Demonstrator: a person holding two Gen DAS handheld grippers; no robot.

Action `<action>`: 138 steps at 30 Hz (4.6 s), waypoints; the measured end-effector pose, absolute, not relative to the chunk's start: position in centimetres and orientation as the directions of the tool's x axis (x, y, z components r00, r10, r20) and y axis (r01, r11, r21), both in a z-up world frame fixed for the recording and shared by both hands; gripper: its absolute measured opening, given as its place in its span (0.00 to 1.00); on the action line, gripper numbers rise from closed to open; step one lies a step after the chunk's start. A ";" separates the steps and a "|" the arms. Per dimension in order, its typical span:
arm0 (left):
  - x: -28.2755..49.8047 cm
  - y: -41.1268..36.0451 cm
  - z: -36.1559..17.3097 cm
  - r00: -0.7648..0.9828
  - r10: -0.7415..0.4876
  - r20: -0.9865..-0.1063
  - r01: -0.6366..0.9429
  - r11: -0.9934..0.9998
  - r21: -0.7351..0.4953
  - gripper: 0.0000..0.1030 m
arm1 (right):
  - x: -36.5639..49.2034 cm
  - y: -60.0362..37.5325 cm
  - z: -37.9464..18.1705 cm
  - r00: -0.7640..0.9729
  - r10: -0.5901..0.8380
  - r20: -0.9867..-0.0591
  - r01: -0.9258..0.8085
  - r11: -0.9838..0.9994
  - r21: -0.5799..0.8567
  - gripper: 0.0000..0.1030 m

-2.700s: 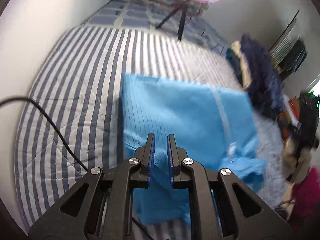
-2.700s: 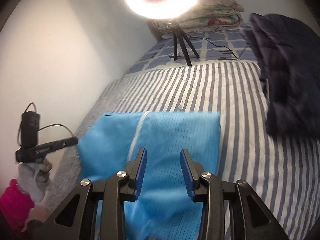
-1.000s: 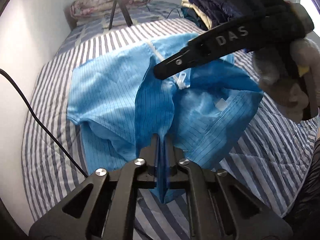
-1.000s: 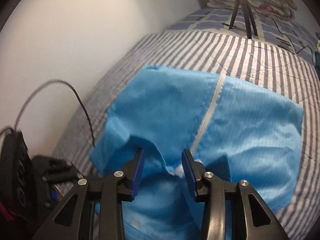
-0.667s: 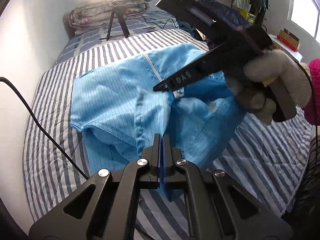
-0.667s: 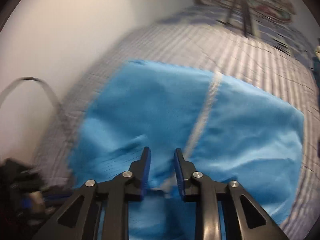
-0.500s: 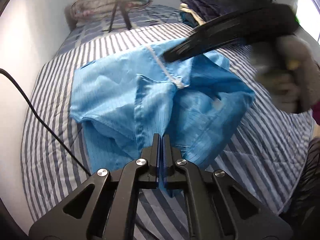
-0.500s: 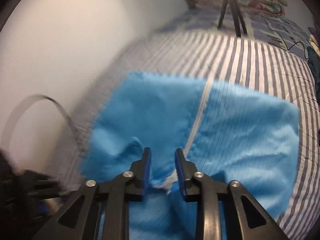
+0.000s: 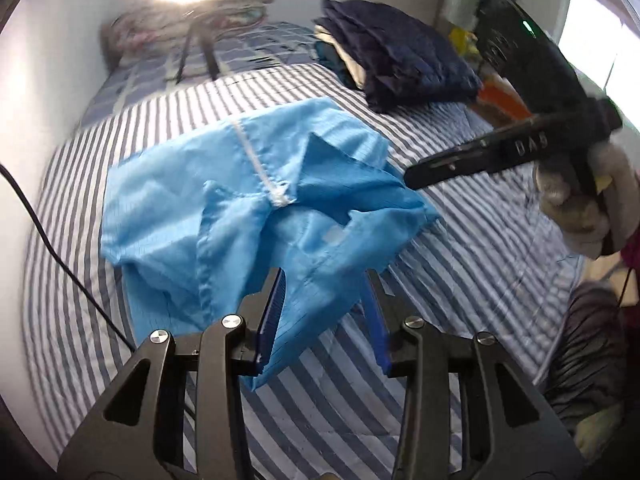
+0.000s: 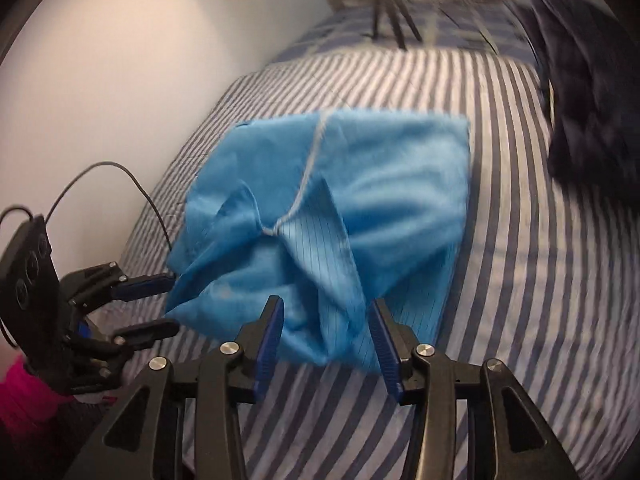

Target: Fold large clothes

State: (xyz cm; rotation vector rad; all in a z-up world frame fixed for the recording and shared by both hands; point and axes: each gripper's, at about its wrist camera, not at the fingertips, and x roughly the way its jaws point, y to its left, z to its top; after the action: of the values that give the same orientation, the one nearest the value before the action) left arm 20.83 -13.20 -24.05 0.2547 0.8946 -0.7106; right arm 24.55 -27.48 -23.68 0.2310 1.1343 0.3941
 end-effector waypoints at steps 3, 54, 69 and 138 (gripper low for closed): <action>20.8 -15.0 -24.2 0.401 -0.463 -0.790 0.684 0.726 -0.078 0.38 | 25.2 -28.1 -23.8 0.385 0.404 -0.830 -0.168 0.915 0.368 0.46; 22.2 -22.9 -27.8 0.421 -0.435 -0.796 0.810 0.575 0.114 0.02 | 34.0 -29.7 -28.7 0.319 0.658 -0.682 -0.168 0.748 0.642 0.39; 20.2 -20.1 -25.9 0.419 -0.519 -0.745 0.782 0.623 0.005 0.00 | 33.3 -29.5 -27.3 0.426 0.566 -0.706 -0.161 0.815 0.556 0.00; 22.6 -2.6 -22.3 0.429 -0.372 -0.823 0.341 0.911 -0.233 0.01 | 24.3 -16.8 -25.5 0.396 0.437 -0.807 -0.416 0.869 0.267 0.26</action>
State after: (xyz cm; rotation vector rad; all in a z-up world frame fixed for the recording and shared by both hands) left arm 22.58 -2.61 -22.32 -0.0331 1.0354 -0.4449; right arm 24.33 -16.85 -25.53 0.0235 1.0303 0.5407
